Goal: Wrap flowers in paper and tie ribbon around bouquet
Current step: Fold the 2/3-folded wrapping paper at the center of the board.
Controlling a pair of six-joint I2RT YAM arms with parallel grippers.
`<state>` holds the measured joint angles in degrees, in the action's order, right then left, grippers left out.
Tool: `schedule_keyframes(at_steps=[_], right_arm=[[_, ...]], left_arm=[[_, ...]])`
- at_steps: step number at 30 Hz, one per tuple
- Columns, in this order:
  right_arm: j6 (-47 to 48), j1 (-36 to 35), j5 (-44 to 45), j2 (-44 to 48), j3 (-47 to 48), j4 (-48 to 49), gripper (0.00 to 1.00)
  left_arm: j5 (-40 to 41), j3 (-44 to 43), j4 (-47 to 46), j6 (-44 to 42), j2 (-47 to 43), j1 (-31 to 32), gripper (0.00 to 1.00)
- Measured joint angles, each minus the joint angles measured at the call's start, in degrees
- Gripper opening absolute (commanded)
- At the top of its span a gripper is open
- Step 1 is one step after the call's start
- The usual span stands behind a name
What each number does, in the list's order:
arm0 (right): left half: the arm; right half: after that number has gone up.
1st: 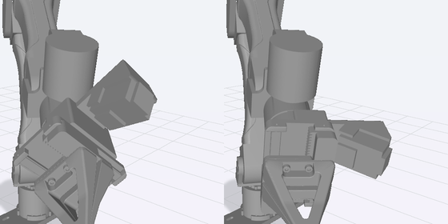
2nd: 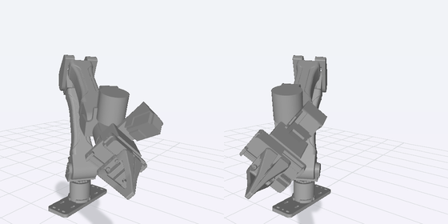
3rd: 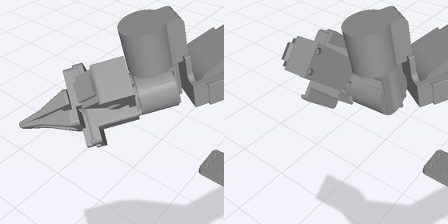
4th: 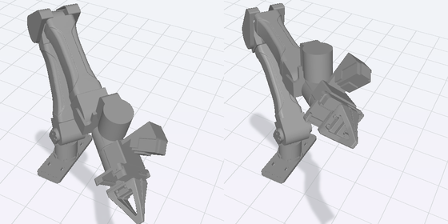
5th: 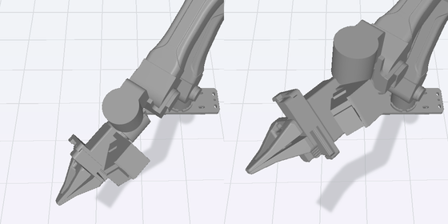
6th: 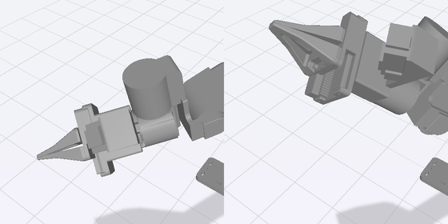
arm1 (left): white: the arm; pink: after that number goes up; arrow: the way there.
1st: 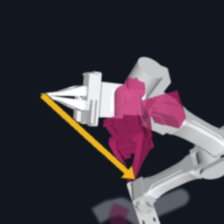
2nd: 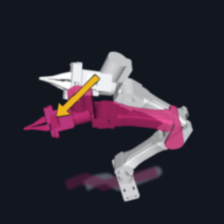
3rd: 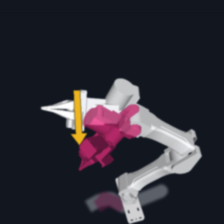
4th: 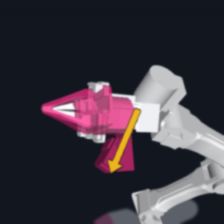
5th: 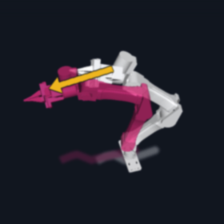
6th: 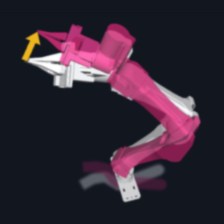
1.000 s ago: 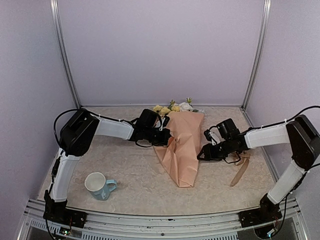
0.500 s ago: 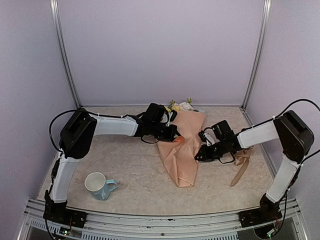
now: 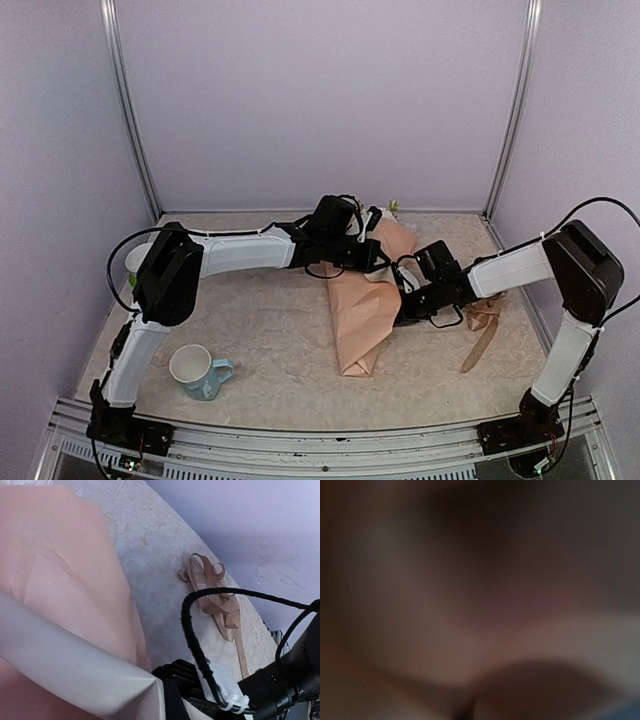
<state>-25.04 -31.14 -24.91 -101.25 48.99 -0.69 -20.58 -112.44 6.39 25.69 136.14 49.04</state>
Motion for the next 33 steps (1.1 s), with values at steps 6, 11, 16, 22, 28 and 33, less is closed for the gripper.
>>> schedule_keyframes(at_steps=[6,11,16,22,28,33], right_arm=[[-2.4,0.1,0.9,1.6,-1.2,-0.8,0.25],[-3.1,0.0,5.2,6.9,-1.2,-3.8,0.26],[-2.5,0.9,13.5,14.6,-1.1,-8.7,0.35],[3.4,1.3,17.0,22.0,0.1,-11.7,0.67],[9.1,-0.9,10.5,21.7,0.4,-9.4,0.71],[11.0,-2.3,9.9,14.9,2.7,-10.2,0.61]], left_arm=[[0.2,-1.1,-0.7,0.8,4.0,-0.3,0.0],[1.0,-1.1,0.0,1.0,6.7,-0.3,0.0],[1.4,-1.1,0.3,0.9,6.9,-0.3,0.0],[1.6,-1.1,0.5,0.9,6.9,-0.3,0.0],[1.6,-1.1,0.5,0.9,6.9,-0.4,0.0],[1.8,-1.1,0.6,0.8,6.9,-0.5,0.0]])
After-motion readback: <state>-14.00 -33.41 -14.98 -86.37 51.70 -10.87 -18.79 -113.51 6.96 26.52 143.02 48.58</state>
